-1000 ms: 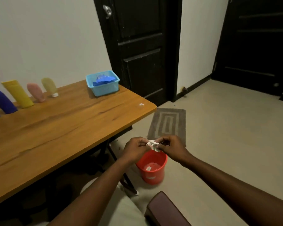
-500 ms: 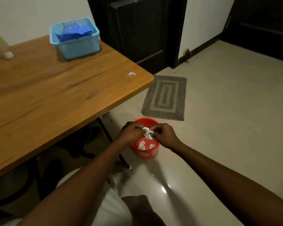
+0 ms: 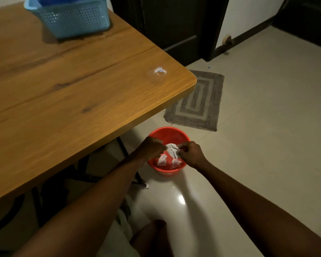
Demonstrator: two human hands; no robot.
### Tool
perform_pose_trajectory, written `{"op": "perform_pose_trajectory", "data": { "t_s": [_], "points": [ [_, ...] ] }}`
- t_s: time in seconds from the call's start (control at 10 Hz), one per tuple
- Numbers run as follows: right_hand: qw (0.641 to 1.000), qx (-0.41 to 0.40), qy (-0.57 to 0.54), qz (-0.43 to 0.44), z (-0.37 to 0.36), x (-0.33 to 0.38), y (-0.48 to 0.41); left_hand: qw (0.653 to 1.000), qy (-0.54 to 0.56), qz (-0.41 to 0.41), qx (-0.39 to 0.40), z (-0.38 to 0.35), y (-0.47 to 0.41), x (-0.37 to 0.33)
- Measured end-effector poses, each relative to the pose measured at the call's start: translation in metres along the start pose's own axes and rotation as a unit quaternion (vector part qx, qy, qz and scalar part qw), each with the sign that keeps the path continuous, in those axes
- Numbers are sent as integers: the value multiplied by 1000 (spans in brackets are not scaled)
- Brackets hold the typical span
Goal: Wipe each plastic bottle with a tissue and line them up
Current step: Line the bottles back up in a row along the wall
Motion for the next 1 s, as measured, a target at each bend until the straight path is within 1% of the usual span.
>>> {"op": "perform_pose_trajectory", "data": {
  "t_s": [0.1,0.2,0.3,0.4,0.5,0.6,0.7,0.8,0.9,1.0],
  "points": [
    [1000,-5,-3,-2,0,0,0,1000,-1,-21,7,2,-2,-1],
    [1000,-11,-1,11,6,9,6,999,39,-7,8,3,8,1],
    [999,-13,10,39,15,29,14,997,76,-7,-6,9,19,-6],
    [998,-35,15,52,21,40,20,995,99,-9,-21,12,31,-16],
    [996,-78,-6,41,25,41,24,994,104,-13,-19,8,35,-21],
    [995,-95,-30,27,19,37,29,997,78,-12,1,0,36,-20],
    [996,-83,-27,33,11,35,25,998,59,-10,0,-2,31,-18],
    [998,-46,3,30,3,35,15,999,43,-9,-1,-1,24,-17],
    [999,-39,25,27,0,30,7,999,53,-8,4,-2,18,-13],
    [997,-68,10,35,4,24,8,998,60,1,10,-6,13,-7]
  ]
}}
Point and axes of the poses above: each hand's wrist, its own y-axis away from the middle knuckle, its own z-axis out of the back of the hand, x = y × z, the point moved 8 cm from there along -y, towards the middle knuckle, and after that the axes turned 5 degrees about -y, right-handed, at the moved point
